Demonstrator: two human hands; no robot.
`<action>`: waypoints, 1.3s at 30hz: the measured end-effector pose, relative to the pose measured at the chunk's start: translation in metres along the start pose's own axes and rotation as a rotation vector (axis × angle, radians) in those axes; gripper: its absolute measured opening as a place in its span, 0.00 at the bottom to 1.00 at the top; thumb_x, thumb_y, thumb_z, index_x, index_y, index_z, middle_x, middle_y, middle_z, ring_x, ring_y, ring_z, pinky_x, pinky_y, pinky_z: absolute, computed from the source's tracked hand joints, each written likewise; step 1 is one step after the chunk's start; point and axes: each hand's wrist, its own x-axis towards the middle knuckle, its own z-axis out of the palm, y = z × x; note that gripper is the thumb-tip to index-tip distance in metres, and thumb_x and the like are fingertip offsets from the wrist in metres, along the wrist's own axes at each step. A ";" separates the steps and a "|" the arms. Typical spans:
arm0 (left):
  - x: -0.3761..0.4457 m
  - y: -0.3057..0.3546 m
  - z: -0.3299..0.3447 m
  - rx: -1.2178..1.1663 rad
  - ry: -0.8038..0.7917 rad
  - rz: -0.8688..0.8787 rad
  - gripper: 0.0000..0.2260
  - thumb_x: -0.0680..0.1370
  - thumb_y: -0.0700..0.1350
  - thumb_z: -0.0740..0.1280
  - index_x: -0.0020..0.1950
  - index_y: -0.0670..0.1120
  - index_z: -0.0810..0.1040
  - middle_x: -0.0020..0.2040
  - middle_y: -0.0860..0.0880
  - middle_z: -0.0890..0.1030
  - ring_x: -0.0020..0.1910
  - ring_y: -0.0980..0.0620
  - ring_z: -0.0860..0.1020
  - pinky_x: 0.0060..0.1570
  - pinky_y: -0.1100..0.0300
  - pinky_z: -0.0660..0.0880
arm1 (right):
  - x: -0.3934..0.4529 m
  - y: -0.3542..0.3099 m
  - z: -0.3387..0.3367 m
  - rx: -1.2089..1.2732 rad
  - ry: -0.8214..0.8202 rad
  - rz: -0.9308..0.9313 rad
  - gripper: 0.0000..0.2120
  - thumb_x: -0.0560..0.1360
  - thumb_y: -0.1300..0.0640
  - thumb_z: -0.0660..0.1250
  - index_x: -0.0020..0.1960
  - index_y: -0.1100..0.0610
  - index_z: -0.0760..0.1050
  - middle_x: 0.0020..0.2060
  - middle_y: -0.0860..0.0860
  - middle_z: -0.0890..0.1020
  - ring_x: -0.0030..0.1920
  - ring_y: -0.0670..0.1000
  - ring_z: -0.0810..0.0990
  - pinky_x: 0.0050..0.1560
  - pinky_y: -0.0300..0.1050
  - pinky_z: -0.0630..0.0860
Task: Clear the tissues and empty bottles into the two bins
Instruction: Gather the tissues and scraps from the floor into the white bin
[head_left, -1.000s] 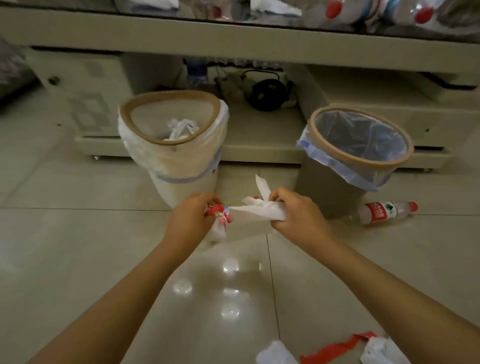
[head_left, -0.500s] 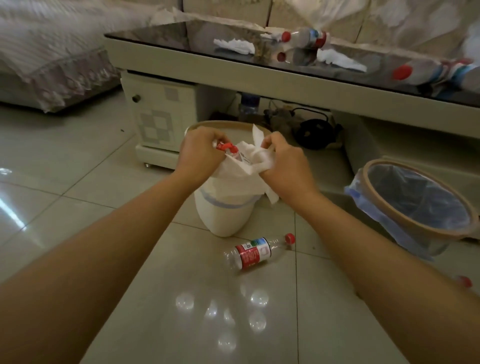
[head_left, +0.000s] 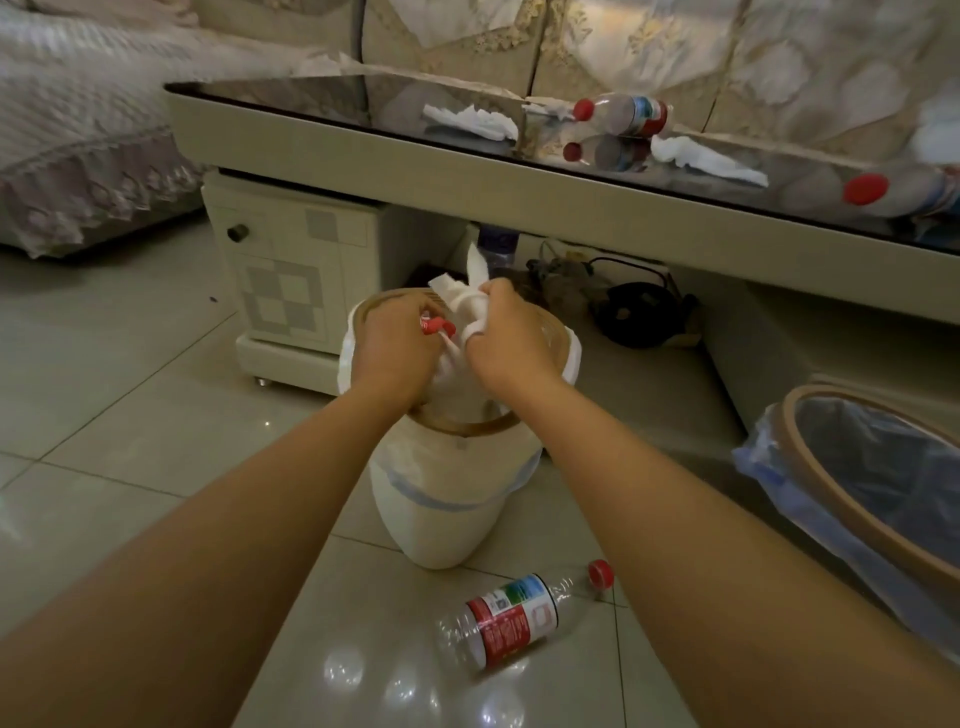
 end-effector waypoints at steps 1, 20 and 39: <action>0.002 -0.001 0.006 0.063 -0.063 -0.001 0.09 0.80 0.46 0.61 0.58 0.47 0.76 0.54 0.47 0.79 0.48 0.51 0.76 0.49 0.60 0.71 | 0.002 0.005 0.007 0.002 -0.041 0.027 0.20 0.78 0.59 0.60 0.69 0.57 0.62 0.59 0.55 0.74 0.54 0.53 0.74 0.48 0.44 0.72; 0.010 -0.009 0.023 0.434 -0.340 0.167 0.17 0.79 0.56 0.53 0.60 0.54 0.76 0.47 0.50 0.80 0.57 0.48 0.75 0.71 0.39 0.45 | 0.019 0.041 0.031 -0.502 -0.322 0.029 0.33 0.70 0.39 0.63 0.73 0.46 0.62 0.74 0.49 0.61 0.76 0.58 0.46 0.71 0.67 0.40; -0.129 0.031 -0.002 0.124 0.002 0.437 0.19 0.77 0.55 0.64 0.65 0.49 0.74 0.57 0.49 0.79 0.54 0.50 0.76 0.47 0.55 0.74 | -0.148 0.067 -0.060 -0.128 0.042 -0.077 0.27 0.74 0.52 0.66 0.71 0.50 0.64 0.66 0.46 0.71 0.64 0.45 0.70 0.59 0.41 0.70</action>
